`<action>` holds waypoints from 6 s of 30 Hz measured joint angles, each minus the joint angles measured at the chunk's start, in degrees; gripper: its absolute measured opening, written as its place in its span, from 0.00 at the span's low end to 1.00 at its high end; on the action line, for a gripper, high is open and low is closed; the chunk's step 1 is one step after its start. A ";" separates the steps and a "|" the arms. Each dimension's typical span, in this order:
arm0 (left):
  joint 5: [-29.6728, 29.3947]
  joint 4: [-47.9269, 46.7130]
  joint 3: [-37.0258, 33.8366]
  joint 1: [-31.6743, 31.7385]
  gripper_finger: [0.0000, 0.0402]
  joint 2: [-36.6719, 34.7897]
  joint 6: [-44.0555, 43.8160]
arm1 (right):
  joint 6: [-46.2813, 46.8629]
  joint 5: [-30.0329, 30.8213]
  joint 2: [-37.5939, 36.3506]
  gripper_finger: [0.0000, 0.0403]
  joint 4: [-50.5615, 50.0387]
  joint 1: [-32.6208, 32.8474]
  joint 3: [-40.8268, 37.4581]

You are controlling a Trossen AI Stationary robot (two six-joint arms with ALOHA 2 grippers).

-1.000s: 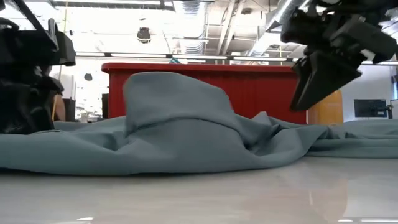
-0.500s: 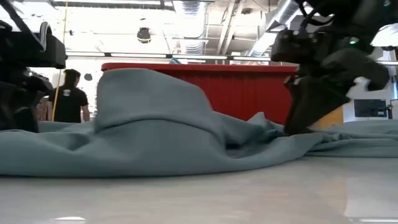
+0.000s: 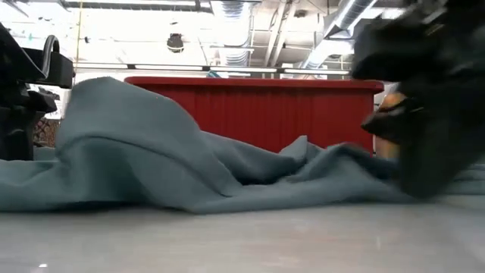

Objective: Fold Laundry from Bin
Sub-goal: Fold the light blue pants

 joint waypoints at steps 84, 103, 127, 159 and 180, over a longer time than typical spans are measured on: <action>6.45 -5.72 0.05 -7.93 0.40 -0.57 -12.20 | 16.35 15.04 -13.70 0.04 -52.96 -7.19 -4.00; 6.48 -5.80 0.04 -8.09 0.40 -0.57 -14.64 | -6.57 44.08 -13.71 0.09 -34.49 -27.26 12.60; 4.29 -5.17 0.00 -9.29 0.40 -0.55 -13.39 | 33.43 21.36 -14.50 0.42 -69.25 -22.36 8.84; 0.66 -3.85 -0.01 -13.31 0.40 -0.52 -17.29 | 33.34 5.38 -13.42 0.24 -40.39 -26.18 -14.00; 2.21 -5.73 0.07 -13.42 0.40 -0.57 -18.94 | 31.37 5.31 -19.27 0.04 -76.76 -11.54 20.35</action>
